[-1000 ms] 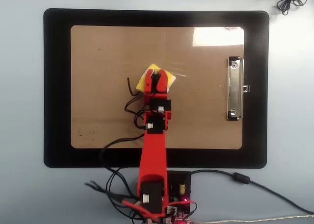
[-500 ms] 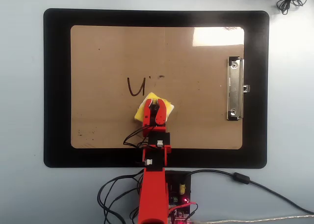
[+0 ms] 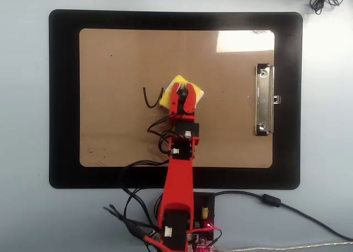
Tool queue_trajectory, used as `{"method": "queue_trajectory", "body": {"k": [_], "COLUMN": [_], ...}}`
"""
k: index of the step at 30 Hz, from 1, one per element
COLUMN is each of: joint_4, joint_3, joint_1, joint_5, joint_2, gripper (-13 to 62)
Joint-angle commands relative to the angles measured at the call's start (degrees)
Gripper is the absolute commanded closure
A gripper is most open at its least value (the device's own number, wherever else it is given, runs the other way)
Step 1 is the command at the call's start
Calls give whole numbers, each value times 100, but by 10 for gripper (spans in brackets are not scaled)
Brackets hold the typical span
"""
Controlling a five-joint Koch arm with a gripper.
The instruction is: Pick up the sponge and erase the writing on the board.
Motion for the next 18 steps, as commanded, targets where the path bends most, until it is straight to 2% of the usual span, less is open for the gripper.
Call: {"method": "queue_trajectory", "body": {"k": [1,5,9,12,15,18], "joint_4": [9,-35,-26,18,35,53], "joint_3": [501,448,-1020,-1679,-1037,185], "joint_1": [141,105,18,-158,-185,-211], "joint_5": [308,308,246,264,264,246], "joint_2": [668,650,-606,-1134,-545,624], "gripper": [575,575,575,575,575,575]}}
